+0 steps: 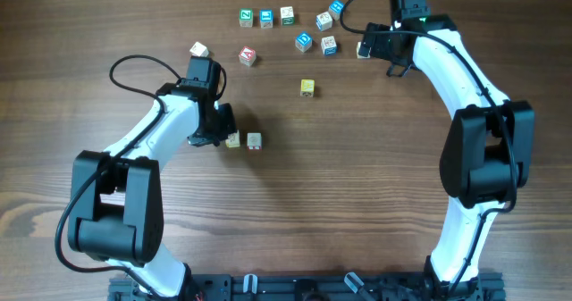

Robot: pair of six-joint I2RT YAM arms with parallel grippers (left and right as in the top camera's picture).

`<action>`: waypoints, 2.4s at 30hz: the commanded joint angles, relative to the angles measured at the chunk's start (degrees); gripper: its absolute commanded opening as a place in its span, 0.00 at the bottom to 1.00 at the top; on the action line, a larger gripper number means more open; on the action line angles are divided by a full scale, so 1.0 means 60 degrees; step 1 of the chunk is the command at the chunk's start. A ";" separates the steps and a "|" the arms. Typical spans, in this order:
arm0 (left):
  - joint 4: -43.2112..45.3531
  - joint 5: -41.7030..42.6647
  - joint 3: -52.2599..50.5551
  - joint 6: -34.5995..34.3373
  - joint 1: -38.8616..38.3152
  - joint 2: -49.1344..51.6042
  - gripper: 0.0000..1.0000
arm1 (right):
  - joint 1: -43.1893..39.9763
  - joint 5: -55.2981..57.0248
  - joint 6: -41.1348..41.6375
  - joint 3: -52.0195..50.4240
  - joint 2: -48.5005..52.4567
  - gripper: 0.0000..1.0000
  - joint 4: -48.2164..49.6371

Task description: Form a horizontal line

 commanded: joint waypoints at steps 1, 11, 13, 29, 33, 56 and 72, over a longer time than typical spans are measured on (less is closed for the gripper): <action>0.0073 0.0135 -0.0058 0.0113 0.0000 -0.0066 0.04 | -0.0004 0.0124 -0.0113 0.0051 0.0248 1.00 0.0022; -0.0109 0.0557 -0.0055 0.0113 -0.0007 -0.0066 0.04 | -0.0004 0.0124 -0.0113 0.0051 0.0248 1.00 0.0022; -0.0102 0.0554 -0.0058 0.0113 -0.0007 -0.0066 0.04 | -0.0004 0.0124 -0.0113 0.0051 0.0248 1.00 0.0022; -0.0117 0.0528 -0.0055 0.0117 -0.0357 -0.0066 0.04 | -0.0004 0.0124 -0.0113 0.0051 0.0248 1.00 0.0022; 0.0335 -0.0710 -0.0055 0.0113 -0.0357 -0.0066 0.04 | -0.0004 0.0124 -0.0113 0.0051 0.0248 1.00 0.0022; 0.2718 0.0153 -0.0058 0.0080 -0.0455 -0.0047 0.04 | -0.0004 0.0124 -0.0113 0.0051 0.0248 1.00 0.0022; 0.2291 0.0262 -0.0058 0.0007 -0.0652 0.0091 0.04 | -0.0004 0.0124 -0.0113 0.0051 0.0248 1.00 0.0022</action>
